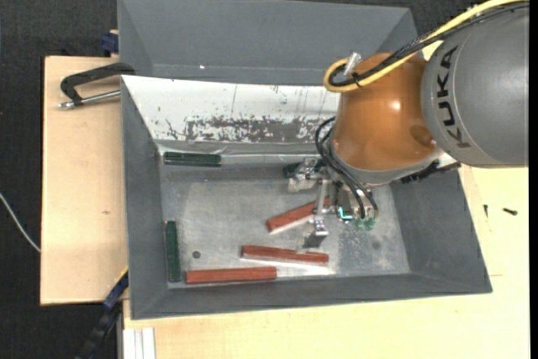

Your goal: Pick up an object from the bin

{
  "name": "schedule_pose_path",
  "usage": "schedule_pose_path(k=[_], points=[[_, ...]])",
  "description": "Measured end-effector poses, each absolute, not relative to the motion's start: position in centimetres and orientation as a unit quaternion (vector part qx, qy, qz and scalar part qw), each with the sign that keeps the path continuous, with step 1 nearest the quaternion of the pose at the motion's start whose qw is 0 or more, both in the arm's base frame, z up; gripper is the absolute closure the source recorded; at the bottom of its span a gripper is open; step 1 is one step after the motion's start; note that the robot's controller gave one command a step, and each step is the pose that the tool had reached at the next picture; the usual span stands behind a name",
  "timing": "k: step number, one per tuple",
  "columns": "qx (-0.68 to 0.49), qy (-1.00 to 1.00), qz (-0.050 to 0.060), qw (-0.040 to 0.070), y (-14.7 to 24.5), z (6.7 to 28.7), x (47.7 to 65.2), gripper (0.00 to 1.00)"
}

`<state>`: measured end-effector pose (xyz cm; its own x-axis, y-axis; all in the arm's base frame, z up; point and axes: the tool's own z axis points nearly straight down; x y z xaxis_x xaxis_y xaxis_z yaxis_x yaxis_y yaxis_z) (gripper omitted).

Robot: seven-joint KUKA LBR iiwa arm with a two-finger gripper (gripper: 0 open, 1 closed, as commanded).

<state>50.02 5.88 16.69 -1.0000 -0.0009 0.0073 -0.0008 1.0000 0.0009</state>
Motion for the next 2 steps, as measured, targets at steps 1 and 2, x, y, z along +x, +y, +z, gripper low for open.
schedule_pose_path(k=[1, 2], points=[[0.000, -1.000, -0.001, 0.000, 5.9, 17.0, 50.2, 0.00], [0.046, -0.999, 0.000, -0.002, 5.5, 13.5, 51.6, 0.00]])
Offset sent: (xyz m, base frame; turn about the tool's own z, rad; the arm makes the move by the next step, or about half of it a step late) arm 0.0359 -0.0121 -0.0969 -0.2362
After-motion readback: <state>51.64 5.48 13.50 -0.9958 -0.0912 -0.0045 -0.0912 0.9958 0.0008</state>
